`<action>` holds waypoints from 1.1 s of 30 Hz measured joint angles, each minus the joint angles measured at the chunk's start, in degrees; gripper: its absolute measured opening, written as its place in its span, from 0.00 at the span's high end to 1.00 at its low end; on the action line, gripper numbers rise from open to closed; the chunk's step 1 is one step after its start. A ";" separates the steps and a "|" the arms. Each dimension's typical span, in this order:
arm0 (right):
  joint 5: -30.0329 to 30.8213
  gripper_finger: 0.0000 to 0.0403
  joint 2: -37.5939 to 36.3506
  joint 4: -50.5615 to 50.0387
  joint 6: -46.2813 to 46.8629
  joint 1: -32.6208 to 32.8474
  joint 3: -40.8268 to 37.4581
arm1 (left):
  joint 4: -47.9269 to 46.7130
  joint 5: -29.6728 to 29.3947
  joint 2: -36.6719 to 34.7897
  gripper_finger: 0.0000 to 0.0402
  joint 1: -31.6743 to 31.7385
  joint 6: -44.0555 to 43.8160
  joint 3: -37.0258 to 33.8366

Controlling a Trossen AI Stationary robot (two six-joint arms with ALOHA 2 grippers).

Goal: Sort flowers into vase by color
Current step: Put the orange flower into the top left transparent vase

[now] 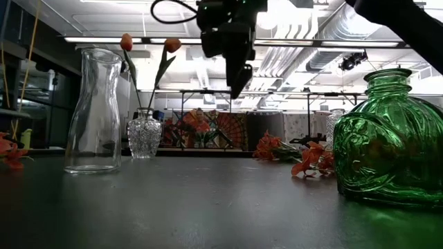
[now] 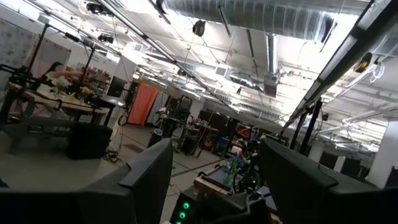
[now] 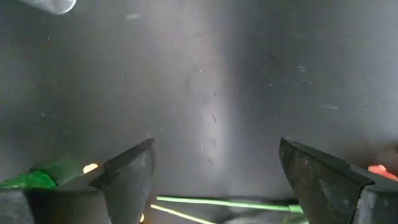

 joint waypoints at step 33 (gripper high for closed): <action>14.97 0.18 -54.10 33.47 48.22 -2.93 -75.86 | -1.36 -0.54 1.44 0.43 -0.02 -1.53 0.00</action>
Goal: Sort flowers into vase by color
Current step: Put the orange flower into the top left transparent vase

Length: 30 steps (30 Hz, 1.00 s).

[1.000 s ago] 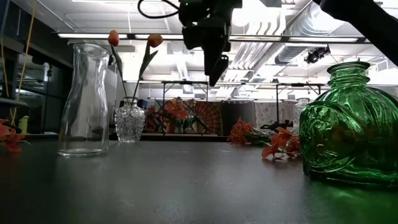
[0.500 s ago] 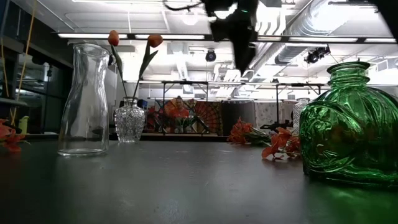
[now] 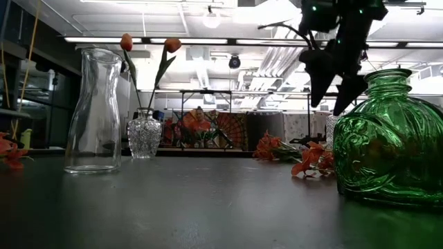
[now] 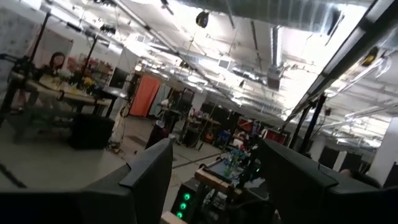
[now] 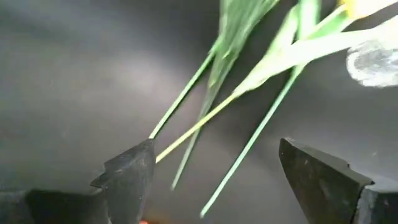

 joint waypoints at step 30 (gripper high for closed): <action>-3.57 0.29 24.15 17.40 15.68 3.10 5.20 | 10.62 0.23 7.46 0.43 0.02 -4.50 -0.04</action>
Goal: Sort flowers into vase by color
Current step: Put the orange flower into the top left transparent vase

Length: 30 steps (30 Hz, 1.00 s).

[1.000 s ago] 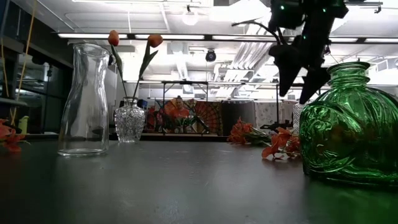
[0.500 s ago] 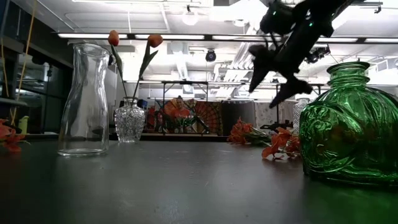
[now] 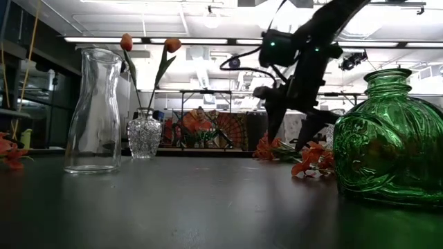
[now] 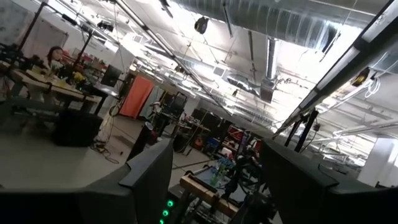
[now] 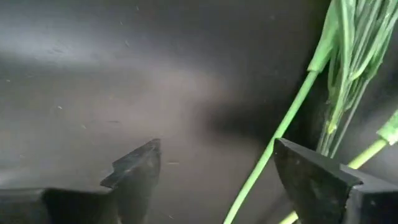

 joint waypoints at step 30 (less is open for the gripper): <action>8.18 0.83 9.24 -7.09 -2.02 0.33 4.84 | -4.38 0.00 -4.74 0.43 0.00 1.53 0.02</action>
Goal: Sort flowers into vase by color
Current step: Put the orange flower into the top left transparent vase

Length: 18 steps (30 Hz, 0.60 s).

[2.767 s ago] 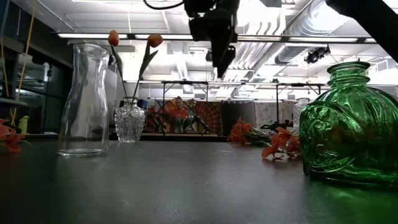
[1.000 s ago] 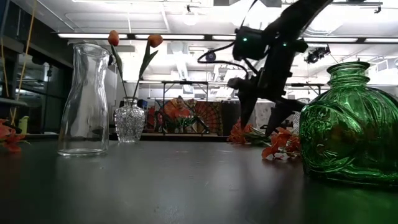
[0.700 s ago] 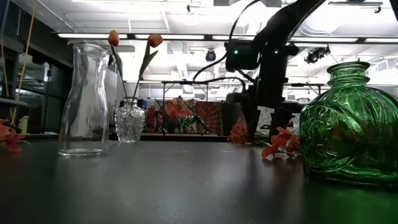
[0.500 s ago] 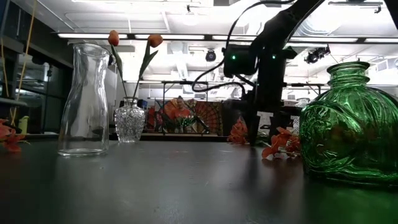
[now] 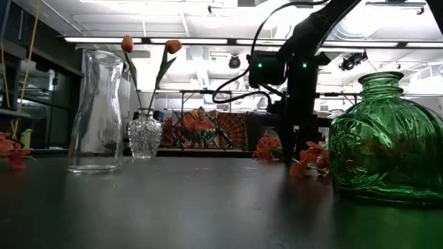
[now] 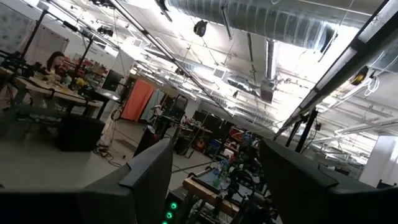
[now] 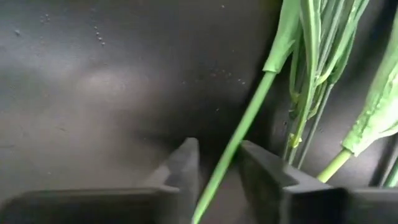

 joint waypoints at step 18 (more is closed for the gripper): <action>-34.71 1.00 -17.60 -0.48 -23.80 -2.28 -0.22 | 0.07 -1.00 0.02 0.43 0.00 -0.06 0.00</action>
